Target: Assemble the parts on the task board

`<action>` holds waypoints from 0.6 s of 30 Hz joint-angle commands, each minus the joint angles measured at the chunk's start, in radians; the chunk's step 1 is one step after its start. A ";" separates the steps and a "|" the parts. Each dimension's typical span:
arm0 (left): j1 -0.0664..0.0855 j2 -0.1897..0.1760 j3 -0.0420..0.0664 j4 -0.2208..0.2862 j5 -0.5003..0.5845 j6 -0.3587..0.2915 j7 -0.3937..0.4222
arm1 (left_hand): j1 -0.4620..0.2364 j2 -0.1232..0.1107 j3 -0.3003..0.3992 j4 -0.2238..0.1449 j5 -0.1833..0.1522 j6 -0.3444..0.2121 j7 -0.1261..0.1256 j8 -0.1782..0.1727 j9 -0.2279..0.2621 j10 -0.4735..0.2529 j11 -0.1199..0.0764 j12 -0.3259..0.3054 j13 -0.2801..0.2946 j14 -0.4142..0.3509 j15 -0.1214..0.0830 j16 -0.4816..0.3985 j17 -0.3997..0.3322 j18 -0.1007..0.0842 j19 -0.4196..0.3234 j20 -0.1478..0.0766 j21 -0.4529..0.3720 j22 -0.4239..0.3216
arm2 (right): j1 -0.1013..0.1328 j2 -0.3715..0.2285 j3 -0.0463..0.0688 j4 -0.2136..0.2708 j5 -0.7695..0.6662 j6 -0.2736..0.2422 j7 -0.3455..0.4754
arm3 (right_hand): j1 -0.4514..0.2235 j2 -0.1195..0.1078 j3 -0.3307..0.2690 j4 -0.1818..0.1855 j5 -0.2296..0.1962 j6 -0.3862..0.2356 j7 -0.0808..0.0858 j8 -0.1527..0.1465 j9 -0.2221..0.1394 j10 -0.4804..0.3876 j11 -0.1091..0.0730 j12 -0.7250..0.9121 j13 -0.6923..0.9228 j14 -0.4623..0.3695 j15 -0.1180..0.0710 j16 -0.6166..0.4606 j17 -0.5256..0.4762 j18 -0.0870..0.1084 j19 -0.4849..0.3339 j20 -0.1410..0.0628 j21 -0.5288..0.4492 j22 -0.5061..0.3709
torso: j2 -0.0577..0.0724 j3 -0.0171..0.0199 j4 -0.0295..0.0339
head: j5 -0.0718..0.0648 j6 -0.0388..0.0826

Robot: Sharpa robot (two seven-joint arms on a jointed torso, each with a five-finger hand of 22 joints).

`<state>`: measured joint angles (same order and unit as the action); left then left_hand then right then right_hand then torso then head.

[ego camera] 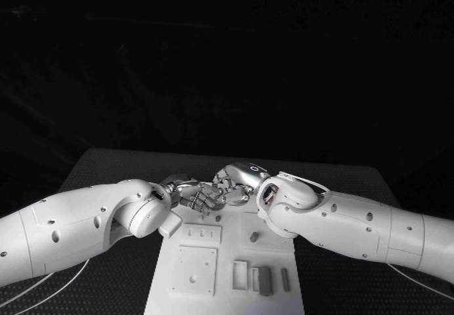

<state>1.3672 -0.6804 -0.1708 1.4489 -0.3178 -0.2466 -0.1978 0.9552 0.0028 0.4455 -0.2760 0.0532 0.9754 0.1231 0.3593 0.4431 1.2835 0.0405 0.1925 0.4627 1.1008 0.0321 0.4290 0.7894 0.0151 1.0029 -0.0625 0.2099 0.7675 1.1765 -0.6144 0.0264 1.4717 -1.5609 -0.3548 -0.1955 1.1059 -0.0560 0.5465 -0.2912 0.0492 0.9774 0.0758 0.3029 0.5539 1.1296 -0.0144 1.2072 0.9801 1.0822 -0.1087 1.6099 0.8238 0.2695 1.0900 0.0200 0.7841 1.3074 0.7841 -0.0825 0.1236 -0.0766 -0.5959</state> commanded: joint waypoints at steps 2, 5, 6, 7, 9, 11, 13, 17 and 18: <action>0.002 0.003 0.002 0.002 -0.009 0.002 0.005 | 0.017 0.010 0.030 0.000 -0.004 0.013 -0.001 0.005 0.003 0.014 -0.002 -0.004 0.007 0.013 0.000 -0.003 0.007 -0.001 0.012 -0.002 -0.001 0.004 | -0.003 0.001 -0.001 0.003 -0.008 0.017 0.005 | 0.006 0.006 0.004 0.004 0.000 0.031 0.021 0.003 0.002 0.004 0.000 -0.001 -0.001 -0.001 -0.008 0.001 -0.001 -0.008 0.005 0.000 0.003 0.017 | 0.000 -0.0002 0.0002 | 0.000 -0.001; 0.002 0.003 0.002 0.001 -0.009 -0.002 0.006 | 0.028 0.014 0.064 0.006 -0.004 0.025 -0.006 0.009 0.007 0.027 -0.007 -0.003 0.016 0.024 -0.005 0.001 0.017 -0.003 0.017 -0.005 0.002 0.009 | -0.003 0.001 -0.001 0.002 -0.008 0.020 0.005 | 0.006 0.005 0.004 0.004 0.000 0.031 0.021 0.003 0.002 0.004 0.000 -0.001 -0.001 -0.001 -0.008 0.001 -0.001 -0.008 0.005 0.000 0.003 0.017 | 0.000 -0.0006 0.0000 | 0.000 -0.002; 0.002 0.003 0.002 0.001 -0.009 -0.002 0.006 | 0.033 0.017 0.082 0.010 -0.004 0.033 -0.010 0.013 0.009 0.036 -0.011 0.000 0.021 0.031 -0.008 0.006 0.022 -0.003 0.023 -0.007 0.006 0.014 | -0.003 0.001 -0.001 0.002 -0.008 0.020 0.006 | 0.006 0.005 0.004 0.004 0.000 0.031 0.021 0.003 0.002 0.004 0.000 -0.001 -0.001 -0.001 -0.008 0.001 -0.001 -0.008 0.005 0.000 0.003 0.017 | 0.000 -0.0004 0.0000 | 0.000 -0.002; 0.002 0.002 0.002 0.001 -0.009 -0.002 0.007 | 0.035 0.018 0.089 0.013 -0.004 0.037 -0.012 0.014 0.010 0.040 -0.013 0.001 0.024 0.033 -0.009 0.009 0.024 -0.003 0.025 -0.009 0.008 0.016 | -0.003 0.001 -0.001 0.001 -0.008 0.022 0.006 | 0.006 0.005 0.004 0.004 0.000 0.031 0.021 0.003 0.002 0.004 0.000 -0.001 -0.001 -0.001 -0.008 0.001 -0.001 -0.008 0.005 0.000 0.003 0.017 | 0.000 -0.0006 0.0001 | 0.000 -0.003; 0.002 0.002 0.002 0.001 -0.009 -0.004 0.009 | 0.033 0.018 0.101 0.018 -0.004 0.045 -0.015 0.017 0.012 0.047 -0.016 0.002 0.030 0.036 -0.011 0.015 0.029 -0.004 0.028 -0.011 0.011 0.021 | -0.004 0.001 -0.001 0.000 -0.008 0.024 0.006 | 0.006 0.005 0.004 0.004 0.000 0.031 0.021 0.003 0.002 0.004 0.000 -0.001 -0.001 -0.001 -0.008 0.001 -0.001 -0.008 0.005 0.000 0.003 0.017 | 0.000 -0.0007 -0.0001 | 0.000 -0.003; 0.002 0.002 0.002 0.001 -0.009 -0.005 0.010 | 0.029 0.019 0.110 0.023 -0.004 0.050 -0.018 0.019 0.014 0.052 -0.018 0.004 0.034 0.037 -0.013 0.020 0.034 -0.005 0.029 -0.013 0.014 0.026 | -0.004 0.002 -0.001 -0.002 -0.008 0.025 0.006 | 0.005 0.005 0.004 0.004 0.000 0.031 0.021 0.003 0.002 0.004 0.000 -0.001 -0.001 -0.001 -0.008 0.000 -0.001 -0.008 0.005 0.000 0.003 0.017 | 0.000 -0.0007 -0.0003 | 0.000 -0.003; 0.002 0.001 0.002 0.001 -0.009 -0.006 0.011 | 0.025 0.020 0.116 0.026 -0.004 0.054 -0.019 0.019 0.015 0.055 -0.020 0.006 0.037 0.038 -0.014 0.024 0.038 -0.006 0.029 -0.015 0.016 0.030 | -0.005 0.002 -0.001 -0.003 -0.008 0.026 0.006 | 0.005 0.005 0.004 0.004 0.000 0.031 0.021 0.003 0.002 0.004 0.000 -0.001 -0.001 -0.001 -0.008 0.000 -0.001 -0.008 0.005 0.000 0.003 0.017 | 0.000 -0.0007 -0.0003 | 0.000 -0.004; 0.002 0.000 0.002 0.002 -0.008 -0.005 0.012 | 0.017 0.027 0.122 0.032 -0.004 0.058 -0.021 0.020 0.017 0.058 -0.022 0.008 0.041 0.039 -0.016 0.029 0.042 -0.007 0.030 -0.017 0.018 0.035 | -0.006 0.002 -0.001 -0.004 -0.008 0.027 0.005 | 0.005 0.004 0.004 0.004 0.000 0.031 0.021 0.003 0.002 0.004 0.000 -0.001 -0.001 -0.001 -0.008 0.000 -0.001 -0.008 0.005 0.000 0.003 0.017 | 0.000 -0.0005 -0.0001 | 0.000 -0.004; 0.002 0.000 0.002 0.002 -0.008 -0.005 0.011 | 0.015 0.030 0.123 0.034 -0.004 0.058 -0.021 0.020 0.018 0.059 -0.022 0.009 0.042 0.039 -0.016 0.030 0.043 -0.008 0.031 -0.018 0.019 0.036 | -0.007 0.002 -0.001 -0.005 -0.008 0.027 0.005 | 0.005 0.004 0.004 0.004 0.000 0.031 0.021 0.003 0.002 0.004 0.000 -0.001 -0.001 -0.001 -0.008 0.000 -0.001 -0.008 0.005 0.000 0.003 0.017 | 0.000 -0.0007 0.0001 | 0.000 -0.004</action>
<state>1.3669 -0.6813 -0.1710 1.4491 -0.3239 -0.2474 -0.2014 0.9728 0.0222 0.5627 -0.2422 0.0491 1.0087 0.1182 0.3745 0.4483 1.3349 0.0177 0.1972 0.5042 1.1329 0.0178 0.4561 0.8323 0.0149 1.0279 -0.0803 0.2257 0.8035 1.1729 -0.6129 0.0266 1.4682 -1.5607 -0.3498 -0.1945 1.1066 -0.0553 0.5464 -0.2911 0.0492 0.9772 0.0760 0.3024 0.5541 1.1295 -0.0144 1.2072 0.9802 1.0830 -0.1089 1.6099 0.8238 0.2695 1.0899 0.0201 0.7841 1.3073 0.7842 -0.0829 0.1235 -0.0766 -0.5995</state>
